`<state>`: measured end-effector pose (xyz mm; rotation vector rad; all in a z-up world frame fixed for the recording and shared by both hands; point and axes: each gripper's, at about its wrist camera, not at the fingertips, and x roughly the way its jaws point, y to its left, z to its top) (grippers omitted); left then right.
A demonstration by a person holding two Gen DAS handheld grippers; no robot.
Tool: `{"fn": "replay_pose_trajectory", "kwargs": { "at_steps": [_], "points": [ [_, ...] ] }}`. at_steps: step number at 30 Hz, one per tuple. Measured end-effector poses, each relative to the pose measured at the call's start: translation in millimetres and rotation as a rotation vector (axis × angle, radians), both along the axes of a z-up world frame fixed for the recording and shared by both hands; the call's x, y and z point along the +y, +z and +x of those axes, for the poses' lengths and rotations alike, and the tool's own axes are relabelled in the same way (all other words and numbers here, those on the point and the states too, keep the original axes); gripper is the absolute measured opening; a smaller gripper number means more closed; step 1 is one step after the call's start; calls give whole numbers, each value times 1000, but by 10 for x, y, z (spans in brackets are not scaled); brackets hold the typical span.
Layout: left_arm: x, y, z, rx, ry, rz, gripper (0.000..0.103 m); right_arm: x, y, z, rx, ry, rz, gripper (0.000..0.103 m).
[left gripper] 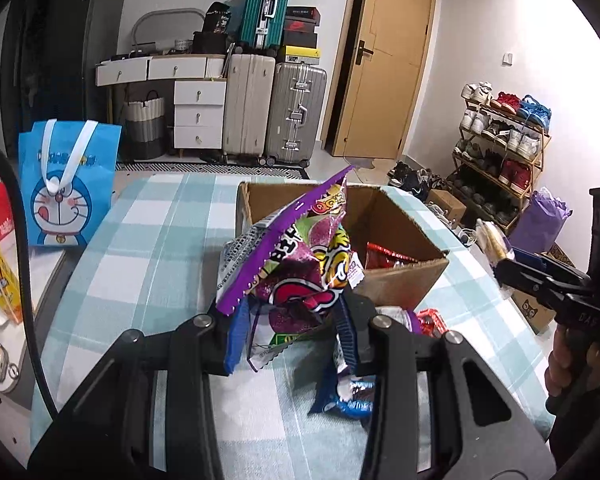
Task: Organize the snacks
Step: 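Carry both held packs over the open cardboard box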
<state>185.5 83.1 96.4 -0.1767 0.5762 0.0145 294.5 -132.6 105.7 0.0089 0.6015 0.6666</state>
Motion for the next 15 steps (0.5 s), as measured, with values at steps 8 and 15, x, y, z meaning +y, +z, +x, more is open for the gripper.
{"fn": "replay_pose_trajectory", "kwargs": {
  "at_steps": [8, 15],
  "points": [
    [-82, 165, 185, -17, 7, 6, 35, 124, 70, 209, 7, 14, 39, 63],
    [-137, 184, 476, -15, 16, 18, 35, 324, 84, 389, -3, 34, 74, 63]
  ]
}}
